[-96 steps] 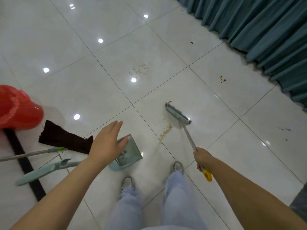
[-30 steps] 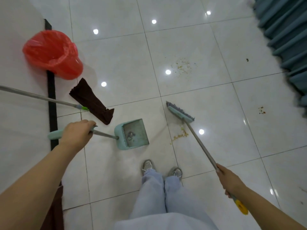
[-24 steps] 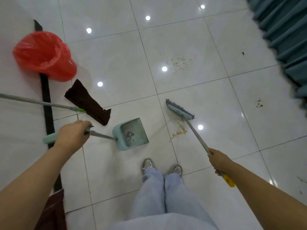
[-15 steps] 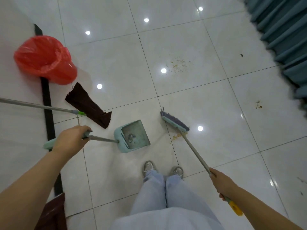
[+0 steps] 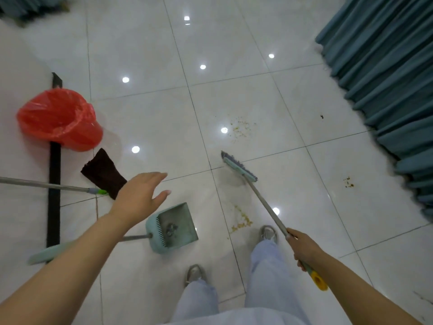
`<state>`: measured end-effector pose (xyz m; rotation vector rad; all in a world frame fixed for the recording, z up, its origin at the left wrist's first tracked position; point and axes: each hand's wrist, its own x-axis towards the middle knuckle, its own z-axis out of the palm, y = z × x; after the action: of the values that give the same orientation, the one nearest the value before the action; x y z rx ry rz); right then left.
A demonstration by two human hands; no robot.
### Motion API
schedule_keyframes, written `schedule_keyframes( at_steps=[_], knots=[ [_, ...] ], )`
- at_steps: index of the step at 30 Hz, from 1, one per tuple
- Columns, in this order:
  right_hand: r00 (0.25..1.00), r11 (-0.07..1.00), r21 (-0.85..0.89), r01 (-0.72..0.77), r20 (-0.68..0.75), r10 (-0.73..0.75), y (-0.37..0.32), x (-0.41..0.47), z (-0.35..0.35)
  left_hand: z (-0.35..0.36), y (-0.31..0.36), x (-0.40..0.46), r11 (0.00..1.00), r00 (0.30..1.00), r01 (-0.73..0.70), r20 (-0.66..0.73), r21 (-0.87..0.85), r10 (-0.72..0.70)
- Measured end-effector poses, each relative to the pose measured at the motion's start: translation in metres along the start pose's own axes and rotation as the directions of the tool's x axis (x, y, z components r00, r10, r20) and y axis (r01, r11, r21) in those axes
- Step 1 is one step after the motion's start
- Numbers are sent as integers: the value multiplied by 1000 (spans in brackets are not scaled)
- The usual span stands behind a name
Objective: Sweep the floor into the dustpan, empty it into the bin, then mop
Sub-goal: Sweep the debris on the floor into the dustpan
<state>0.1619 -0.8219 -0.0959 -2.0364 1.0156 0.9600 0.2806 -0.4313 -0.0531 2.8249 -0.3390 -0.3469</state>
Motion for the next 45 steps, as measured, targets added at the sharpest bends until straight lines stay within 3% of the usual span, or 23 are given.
schedule_keyframes(
  at_steps=[7, 16, 22, 30, 37, 40, 45],
  knots=[
    [994, 994, 21, 108, 26, -109, -52, 90, -90, 17, 95, 100, 999, 998, -1, -57, -35, -1],
    [992, 985, -117, 129, 5, -130, -140, 270, -246, 77, 212, 229, 980, 983, 181, -12, -80, -183],
    [993, 970, -217, 111, 72, -98, -189, 336, -294, 83, 266, 277, 962, 963, 271, 12, -27, -271],
    [976, 897, -411, 162, 201, -84, -151, 313, -310, 75, 300, 294, 950, 954, 290, -39, -112, -296],
    [978, 952, -279, 126, 194, -72, -66, 260, -287, 86, 330, 244, 935, 948, 296, -62, -193, -313],
    [976, 965, -207, 160, 181, -123, -53, 247, -283, 104, 357, 214, 879, 934, 344, 22, -330, -357],
    [963, 964, -143, 223, 187, -195, -67, 242, -283, 142, 417, 205, 768, 908, 416, 274, -486, -318]
  ],
)
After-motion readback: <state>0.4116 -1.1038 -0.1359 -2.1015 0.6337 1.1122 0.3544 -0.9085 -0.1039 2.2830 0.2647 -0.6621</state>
